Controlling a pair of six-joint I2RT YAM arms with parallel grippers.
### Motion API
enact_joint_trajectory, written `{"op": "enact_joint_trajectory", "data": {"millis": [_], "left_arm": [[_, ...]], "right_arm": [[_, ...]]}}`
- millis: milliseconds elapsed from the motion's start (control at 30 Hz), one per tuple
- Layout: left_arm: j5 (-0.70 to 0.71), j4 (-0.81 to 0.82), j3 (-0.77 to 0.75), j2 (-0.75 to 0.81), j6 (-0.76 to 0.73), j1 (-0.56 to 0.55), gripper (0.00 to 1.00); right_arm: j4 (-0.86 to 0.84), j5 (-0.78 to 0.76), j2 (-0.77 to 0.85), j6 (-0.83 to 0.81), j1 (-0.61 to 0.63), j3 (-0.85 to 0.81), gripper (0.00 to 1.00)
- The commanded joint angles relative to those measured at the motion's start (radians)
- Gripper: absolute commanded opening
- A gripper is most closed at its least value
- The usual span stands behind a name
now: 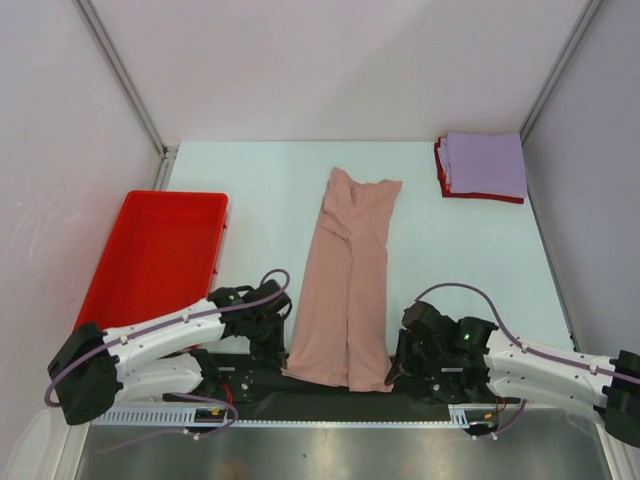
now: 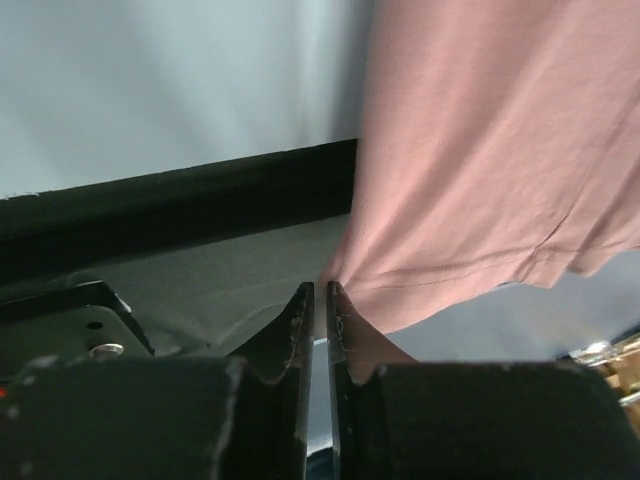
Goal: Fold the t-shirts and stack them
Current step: Fold the tshirt
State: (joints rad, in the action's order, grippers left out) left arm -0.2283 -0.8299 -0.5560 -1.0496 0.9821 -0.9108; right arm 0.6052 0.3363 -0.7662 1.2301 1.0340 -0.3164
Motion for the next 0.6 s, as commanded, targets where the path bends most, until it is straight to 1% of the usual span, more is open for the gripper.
{"op": "enact_joint_trajectory", "data": {"millis": [0, 33, 67, 100, 133, 167, 200, 233, 267, 300, 333, 367, 400, 433, 467, 500, 533, 567], "left_arm": [[0.015, -0.006, -0.028, -0.049, 0.026, -0.043, 0.14], [0.017, -0.011, -0.047, -0.059, 0.020, -0.048, 0.21], [0.027, -0.020, -0.059, -0.067, 0.000, -0.048, 0.33], [0.043, -0.035, -0.077, -0.064, -0.006, -0.048, 0.39], [0.069, -0.081, -0.120, -0.058, -0.014, -0.048, 0.44], [0.123, -0.100, -0.148, -0.034, -0.029, -0.049, 0.52], [0.162, -0.121, -0.175, -0.021, -0.034, -0.049, 0.55], [0.188, -0.139, -0.230, -0.007, -0.045, -0.043, 0.58], [0.217, -0.133, -0.255, 0.000, -0.092, -0.036, 0.61], [0.224, -0.124, -0.283, -0.001, -0.123, -0.022, 0.61], [0.225, -0.092, -0.342, -0.010, -0.155, 0.022, 0.61], [0.225, -0.077, -0.375, -0.024, -0.222, 0.048, 0.61], [0.225, -0.055, -0.407, -0.064, -0.262, 0.076, 0.60], [0.225, -0.008, -0.471, -0.085, -0.298, 0.134, 0.60], [0.225, 0.023, -0.504, -0.116, -0.374, 0.162, 0.60], [0.225, 0.085, -0.536, -0.178, -0.416, 0.224, 0.60], [0.216, 0.113, -0.600, -0.222, -0.449, 0.258, 0.61], [0.205, 0.144, -0.636, -0.262, -0.517, 0.291, 0.61]], "right_arm": [[0.074, 0.006, -0.051, -0.026, 0.000, -0.033, 0.11], [0.079, 0.007, -0.064, -0.053, -0.005, -0.044, 0.14], [0.088, 0.003, -0.079, -0.072, -0.008, -0.058, 0.26], [0.103, -0.003, -0.093, -0.098, -0.012, -0.081, 0.32], [0.155, -0.029, -0.116, -0.156, -0.032, -0.134, 0.39], [0.194, -0.049, -0.130, -0.197, -0.049, -0.176, 0.46], [0.229, -0.066, -0.143, -0.242, -0.083, -0.212, 0.55], [0.293, -0.095, -0.177, -0.289, -0.166, -0.295, 0.58], [0.316, -0.103, -0.198, -0.401, -0.230, -0.335, 0.60], [0.333, -0.108, -0.220, -0.452, -0.291, -0.373, 0.63], [0.343, -0.097, -0.275, -0.512, -0.434, -0.453, 0.66], [0.332, -0.088, -0.303, -0.594, -0.503, -0.487, 0.67], [0.317, -0.077, -0.344, -0.633, -0.567, -0.528, 0.67], [0.279, -0.039, -0.384, -0.659, -0.634, -0.567, 0.68], [0.257, -0.025, -0.480, -0.679, -0.725, -0.655, 0.69], [0.225, -0.016, -0.530, -0.711, -0.765, -0.703, 0.69], [0.206, -0.017, -0.579, -0.721, -0.793, -0.752, 0.70], [0.183, -0.019, -0.682, -0.733, -0.825, -0.862, 0.72]]}}
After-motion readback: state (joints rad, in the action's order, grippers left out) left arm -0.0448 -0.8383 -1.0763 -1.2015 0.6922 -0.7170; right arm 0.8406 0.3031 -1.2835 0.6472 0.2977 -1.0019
